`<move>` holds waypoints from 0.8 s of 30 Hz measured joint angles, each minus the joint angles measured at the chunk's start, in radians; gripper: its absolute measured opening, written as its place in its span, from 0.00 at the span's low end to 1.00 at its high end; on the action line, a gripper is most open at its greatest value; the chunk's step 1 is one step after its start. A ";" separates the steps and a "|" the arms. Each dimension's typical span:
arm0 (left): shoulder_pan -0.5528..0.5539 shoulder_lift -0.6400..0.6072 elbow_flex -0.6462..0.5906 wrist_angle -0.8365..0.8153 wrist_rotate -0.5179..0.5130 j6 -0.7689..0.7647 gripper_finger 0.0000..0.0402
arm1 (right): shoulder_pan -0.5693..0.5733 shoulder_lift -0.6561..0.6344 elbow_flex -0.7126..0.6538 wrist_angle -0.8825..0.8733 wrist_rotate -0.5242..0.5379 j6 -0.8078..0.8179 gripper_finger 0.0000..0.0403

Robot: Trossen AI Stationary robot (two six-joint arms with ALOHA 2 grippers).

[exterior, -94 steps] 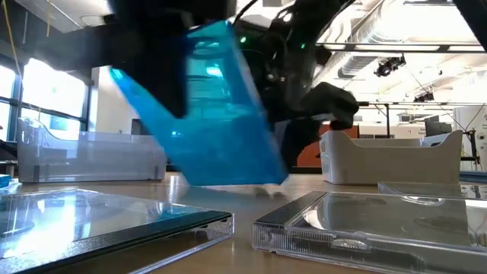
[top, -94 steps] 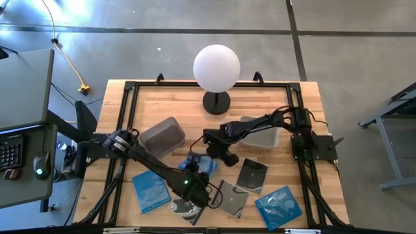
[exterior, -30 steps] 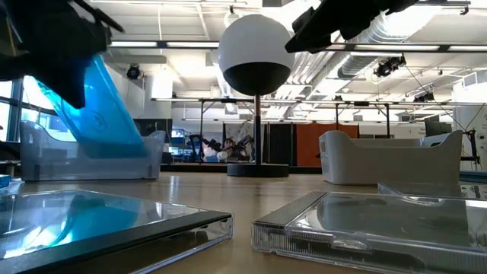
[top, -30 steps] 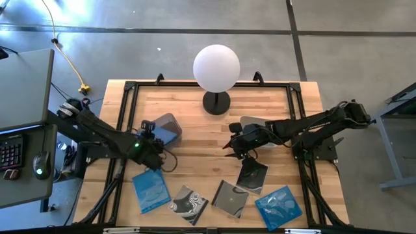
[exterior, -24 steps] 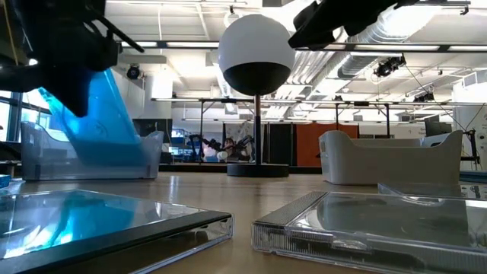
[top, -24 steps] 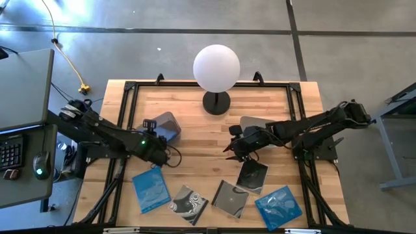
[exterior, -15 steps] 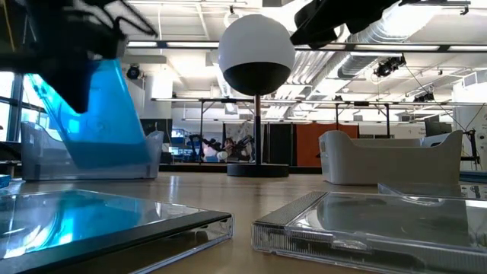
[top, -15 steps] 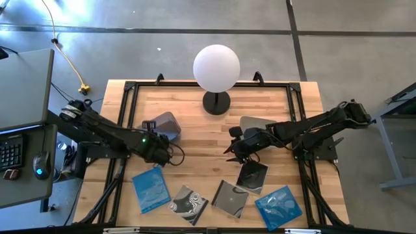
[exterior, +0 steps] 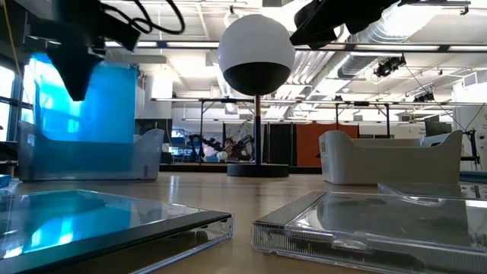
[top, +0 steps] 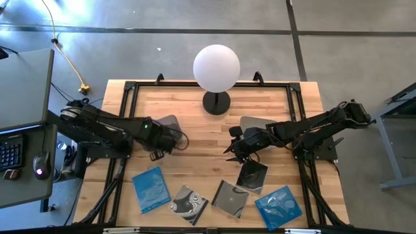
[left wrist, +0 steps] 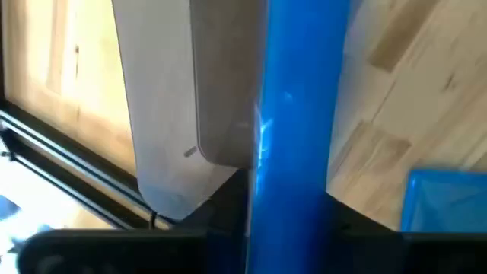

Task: Pick & place jewel cases by type
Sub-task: Put the top blue cd case into the black bin

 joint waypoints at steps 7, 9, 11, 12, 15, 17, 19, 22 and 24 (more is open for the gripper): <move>0.139 0.000 0.000 0.026 0.099 0.155 0.36 | 0.000 0.000 0.000 0.000 -0.044 -0.018 0.34; 0.180 0.000 0.000 0.024 0.089 0.180 0.38 | 0.000 0.000 0.000 0.000 -0.047 -0.032 0.34; 0.213 0.000 0.000 0.024 0.066 0.195 0.39 | 0.000 0.000 0.000 0.000 -0.046 -0.040 0.34; 0.228 0.000 0.000 0.024 0.057 0.208 0.39 | 0.000 0.000 0.000 -0.001 -0.046 -0.042 0.34; 0.266 0.000 0.000 0.006 0.016 0.273 0.39 | 0.000 0.000 0.000 -0.001 -0.045 -0.045 0.34; 0.294 0.000 0.000 -0.014 -0.010 0.298 0.39 | 0.000 0.000 0.000 -0.001 -0.045 -0.046 0.34; 0.318 0.000 0.000 -0.016 -0.020 0.309 0.39 | 0.000 0.000 0.000 -0.001 -0.044 -0.051 0.34; 0.338 0.000 0.000 -0.019 -0.046 0.314 0.39 | 0.000 0.000 0.000 -0.002 -0.044 -0.069 0.34; 0.343 0.000 -0.001 -0.018 -0.073 0.314 0.39 | 0.000 0.000 0.000 -0.002 -0.043 -0.081 0.34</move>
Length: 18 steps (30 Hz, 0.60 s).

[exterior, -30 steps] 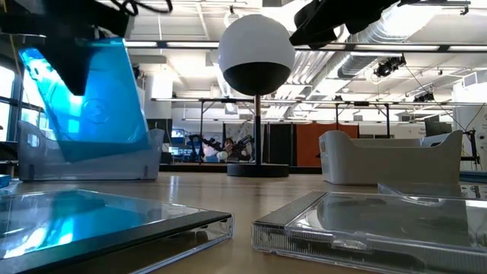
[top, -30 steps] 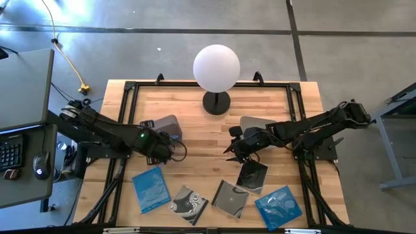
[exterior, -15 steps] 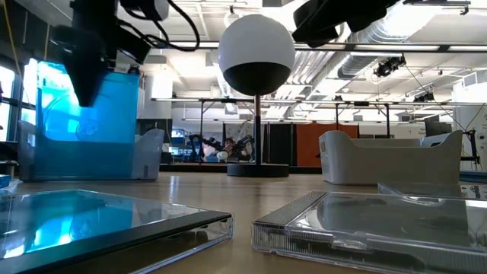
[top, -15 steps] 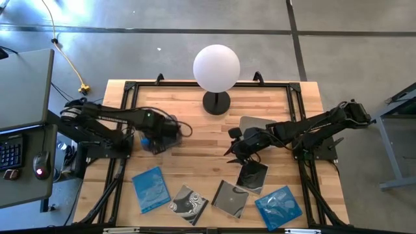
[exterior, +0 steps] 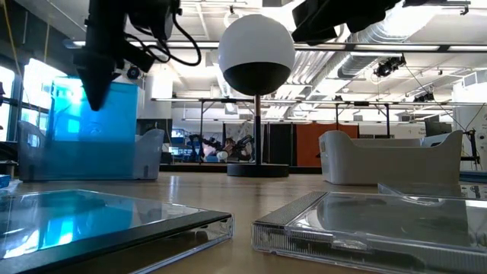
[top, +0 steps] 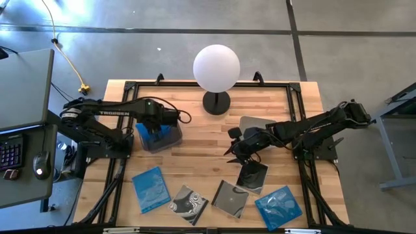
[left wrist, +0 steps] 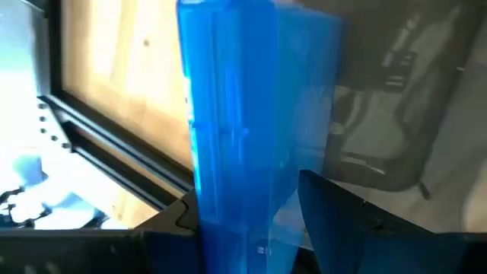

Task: Pick & place jewel cases by type
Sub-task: Put the top blue cd case into the black bin

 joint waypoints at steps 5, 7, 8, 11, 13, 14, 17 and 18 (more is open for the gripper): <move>-0.002 0.000 0.000 0.005 -0.054 -0.007 0.39 | 0.000 0.000 0.000 0.000 0.000 -0.006 0.34; -0.001 0.000 0.000 0.003 -0.054 -0.016 0.39 | 0.000 0.000 0.000 0.000 0.000 -0.006 0.34; -0.001 0.000 0.000 -0.002 -0.054 -0.016 0.39 | 0.000 0.000 0.000 0.000 0.000 -0.005 0.34; -0.002 0.000 0.000 -0.039 -0.055 -0.001 0.39 | 0.000 0.000 0.000 0.000 0.000 -0.001 0.34; -0.002 0.000 0.000 -0.074 -0.055 -0.001 0.39 | 0.000 0.000 0.000 0.000 0.000 -0.001 0.34; -0.002 0.000 0.000 -0.092 -0.055 -0.001 0.39 | 0.000 0.000 0.000 0.000 0.000 -0.001 0.34; -0.002 0.000 0.000 -0.147 -0.066 -0.020 0.39 | 0.000 0.000 0.000 0.000 0.000 0.000 0.34; -0.002 0.000 0.002 -0.161 -0.073 -0.029 0.39 | 0.000 0.000 0.000 0.000 0.000 0.001 0.34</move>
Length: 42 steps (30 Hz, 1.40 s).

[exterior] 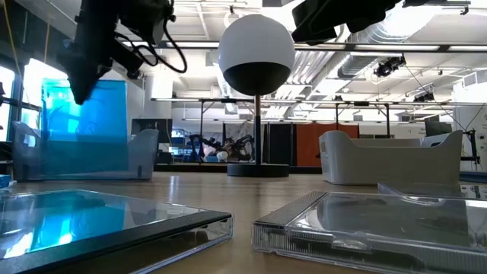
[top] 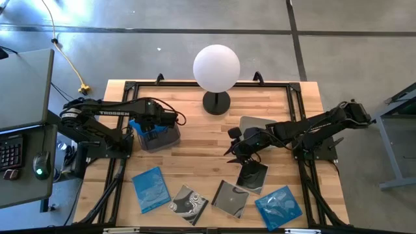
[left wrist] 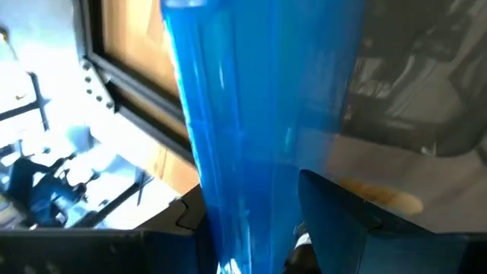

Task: Pick & place jewel cases by type
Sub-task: Put the top blue cd case into the black bin, then put the left blue cd case into the black bin

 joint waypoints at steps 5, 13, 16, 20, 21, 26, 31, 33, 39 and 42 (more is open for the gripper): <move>0.000 0.000 0.056 0.000 -0.009 0.004 0.39 | 0.000 0.000 0.000 0.001 0.000 -0.003 0.34; 0.000 0.000 0.192 0.006 -0.019 0.003 0.39 | 0.000 0.000 0.000 0.001 0.000 -0.003 0.34; 0.000 0.000 0.215 0.001 -0.063 -0.002 0.39 | 0.000 0.000 0.000 0.001 0.000 -0.003 0.34; 0.000 0.000 0.222 0.001 -0.135 -0.034 0.39 | 0.000 0.000 0.000 0.001 0.000 -0.003 0.34; 0.000 0.000 0.222 0.001 -0.155 -0.047 0.39 | 0.000 0.000 0.000 0.001 0.000 -0.003 0.34; 0.000 0.000 0.222 0.004 -0.112 -0.124 0.39 | 0.000 0.000 0.000 0.001 0.000 -0.001 0.34; -0.039 -0.001 0.213 0.074 0.183 -0.132 0.39 | 0.000 0.000 0.000 0.001 -0.001 0.045 0.34; -0.088 0.000 0.203 0.125 0.263 -0.133 0.39 | 0.000 0.000 -0.010 0.020 -0.001 0.058 0.34; -0.380 0.000 0.148 0.270 0.350 -0.257 0.39 | 0.013 0.000 -0.125 0.156 -0.003 0.095 0.34; -0.583 0.000 0.122 0.323 0.309 -0.426 0.39 | 0.039 0.001 -0.197 0.276 -0.006 0.085 0.34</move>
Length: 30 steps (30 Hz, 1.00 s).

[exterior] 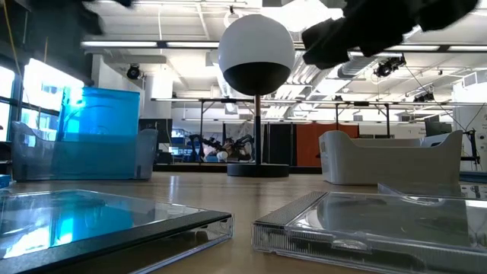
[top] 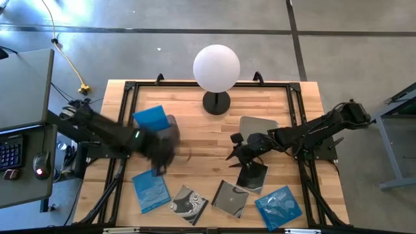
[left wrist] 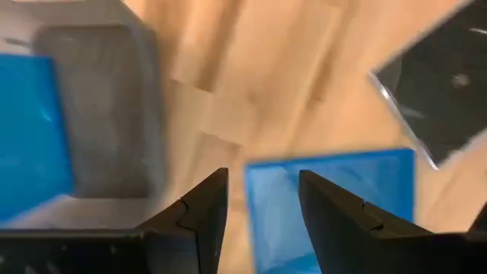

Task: Pick & place jewel cases by type
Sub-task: Put the left blue cd case into the black bin

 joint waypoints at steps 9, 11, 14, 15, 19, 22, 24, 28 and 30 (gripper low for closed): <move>-0.514 0.047 -0.129 0.276 -0.120 -0.854 0.39 | 0.035 0.015 -0.087 0.301 0.108 0.044 0.34; -0.569 0.084 -0.151 0.331 -0.111 -0.945 0.39 | 0.035 0.045 -0.087 0.351 0.090 0.048 0.34; -0.614 0.148 -0.158 0.369 -0.083 -0.982 0.39 | 0.035 0.092 -0.087 0.412 0.042 0.043 0.34; -0.621 0.170 -0.158 0.372 -0.063 -0.970 0.39 | 0.035 0.109 -0.087 0.437 0.038 0.043 0.34; -0.637 0.257 -0.158 0.367 0.135 -0.858 0.39 | 0.035 0.173 -0.086 0.507 0.049 0.045 0.34; -0.637 0.307 -0.158 0.339 0.286 -0.796 0.39 | 0.034 0.218 -0.083 0.535 0.060 0.084 0.34; -0.636 0.322 -0.158 0.331 0.319 -0.758 0.38 | 0.032 0.256 -0.070 0.529 0.059 0.125 0.34; -0.636 0.336 -0.158 0.325 0.286 -0.698 0.34 | 0.032 0.342 -0.021 0.524 0.053 0.152 0.34; -0.636 0.333 -0.158 0.323 0.264 -0.699 0.30 | 0.032 0.386 0.019 0.519 0.052 0.152 0.34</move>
